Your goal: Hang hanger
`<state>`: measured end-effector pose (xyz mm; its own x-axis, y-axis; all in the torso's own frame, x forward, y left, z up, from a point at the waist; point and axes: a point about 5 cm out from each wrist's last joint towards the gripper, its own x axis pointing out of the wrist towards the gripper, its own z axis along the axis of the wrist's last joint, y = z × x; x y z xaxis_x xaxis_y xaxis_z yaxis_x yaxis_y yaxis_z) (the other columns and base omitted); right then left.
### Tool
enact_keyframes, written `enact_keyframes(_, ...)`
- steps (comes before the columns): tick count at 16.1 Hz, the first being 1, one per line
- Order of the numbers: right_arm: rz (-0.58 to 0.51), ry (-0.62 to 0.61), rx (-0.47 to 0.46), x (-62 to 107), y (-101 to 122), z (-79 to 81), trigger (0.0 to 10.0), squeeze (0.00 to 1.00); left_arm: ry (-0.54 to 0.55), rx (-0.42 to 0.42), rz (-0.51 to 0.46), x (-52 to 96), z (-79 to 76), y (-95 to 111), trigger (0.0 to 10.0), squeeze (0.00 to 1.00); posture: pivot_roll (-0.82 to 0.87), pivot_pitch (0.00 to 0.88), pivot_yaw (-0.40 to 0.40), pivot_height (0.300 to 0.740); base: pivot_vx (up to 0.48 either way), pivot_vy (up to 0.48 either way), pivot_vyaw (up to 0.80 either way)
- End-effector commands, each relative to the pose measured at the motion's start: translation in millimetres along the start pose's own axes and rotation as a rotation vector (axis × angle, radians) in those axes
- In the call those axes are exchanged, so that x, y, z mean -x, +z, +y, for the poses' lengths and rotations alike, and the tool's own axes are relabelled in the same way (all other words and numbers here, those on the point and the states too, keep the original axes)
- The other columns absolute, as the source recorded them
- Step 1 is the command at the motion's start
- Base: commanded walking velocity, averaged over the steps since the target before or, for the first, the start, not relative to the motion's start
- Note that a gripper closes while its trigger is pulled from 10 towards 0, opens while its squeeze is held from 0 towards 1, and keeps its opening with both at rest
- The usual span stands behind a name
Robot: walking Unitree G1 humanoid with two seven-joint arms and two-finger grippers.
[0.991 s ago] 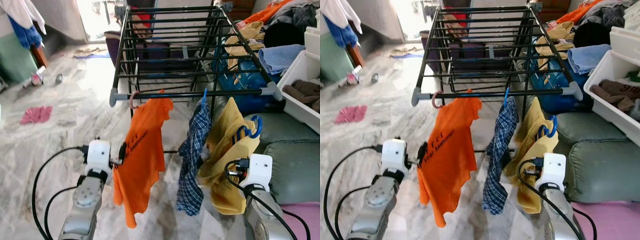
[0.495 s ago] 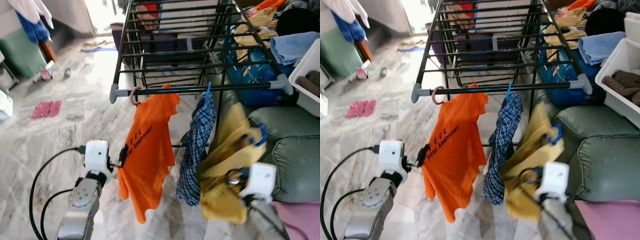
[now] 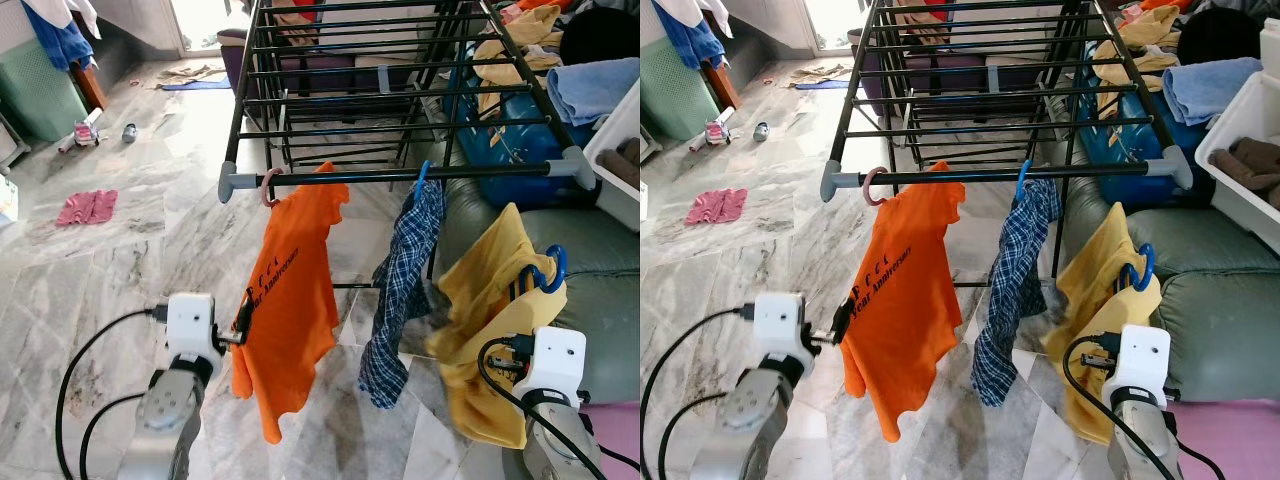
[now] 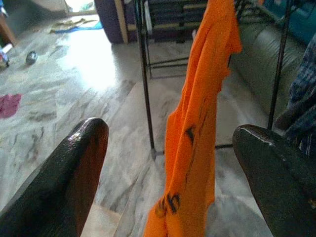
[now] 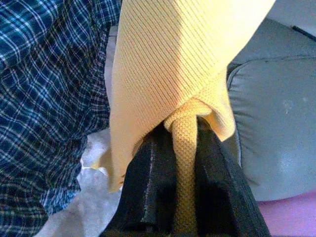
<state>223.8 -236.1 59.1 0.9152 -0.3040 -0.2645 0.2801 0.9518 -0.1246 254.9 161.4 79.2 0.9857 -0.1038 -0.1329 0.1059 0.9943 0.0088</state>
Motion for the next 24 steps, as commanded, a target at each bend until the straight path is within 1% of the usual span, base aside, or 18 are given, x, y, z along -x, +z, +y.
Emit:
enact_keyframes(1,-0.047,-0.001,-0.011,-4.3,9.8,0.6,10.0,0.0,-0.006,0.006,-0.001,-2.7,1.7,2.5,10.0,0.0,-0.04,0.094,0.059,0.74,0.304,0.0,0.0)
enact_keyframes(4,-0.045,0.012,-0.018,-7.1,9.8,4.7,10.0,0.0,-0.026,0.007,-0.009,-7.2,-2.7,6.0,10.0,0.0,-0.04,0.076,0.065,0.74,0.295,0.0,0.0)
enact_keyframes(5,-0.058,0.034,0.007,-7.8,12.1,6.7,10.0,0.0,-0.042,-0.001,-0.019,-8.6,-4.5,7.9,10.0,0.0,-0.05,0.065,0.067,0.74,0.304,0.0,0.0)
enact_keyframes(8,-0.068,0.025,0.003,-13.1,16.5,3.2,10.0,0.0,-0.028,0.001,-0.016,-10.9,-2.3,7.0,10.0,0.0,-0.04,0.065,0.065,0.74,0.311,0.0,0.0)
enact_keyframes(10,-0.105,0.006,0.004,-15.7,24.5,0.9,10.0,0.0,-0.02,-0.003,-0.006,-9.4,-2.1,5.2,10.0,0.0,-0.04,0.069,0.062,0.74,0.292,0.0,0.0)
enact_keyframes(12,-0.151,-0.047,0.008,-17.5,33.7,-5.3,10.0,0.0,-0.005,-0.007,0.009,-7.4,-0.2,1.5,10.0,0.0,-0.04,0.077,0.056,0.74,0.0,0.0,0.0)
enact_keyframes(14,-0.166,-0.057,0.017,-18.5,37.0,-7.9,10.0,0.0,-0.002,-0.004,0.009,-6.6,0.3,1.1,10.0,0.0,-0.04,0.08,0.055,0.74,0.0,0.0,0.0)
enact_keyframes(20,-0.17,-0.013,0.031,-27.1,45.4,-8.4,10.0,0.0,-0.001,-0.002,0.018,-6.3,-0.6,-0.5,10.0,0.0,-0.04,0.081,0.059,0.74,0.0,0.0,0.0)
enact_keyframes(22,-0.161,0.021,0.02,-32.0,48.1,-3.9,10.0,0.0,-0.004,-0.002,0.019,-6.6,-0.4,-0.1,10.0,0.0,-0.03,0.084,0.062,0.74,0.0,0.0,0.0)
enact_keyframes(24,-0.128,0.042,-0.006,-47.3,57.7,0.6,10.0,0.0,-0.002,-0.006,0.02,-7.3,0.7,0.8,10.0,0.0,-0.02,0.087,0.066,0.74,0.0,0.0,0.0)
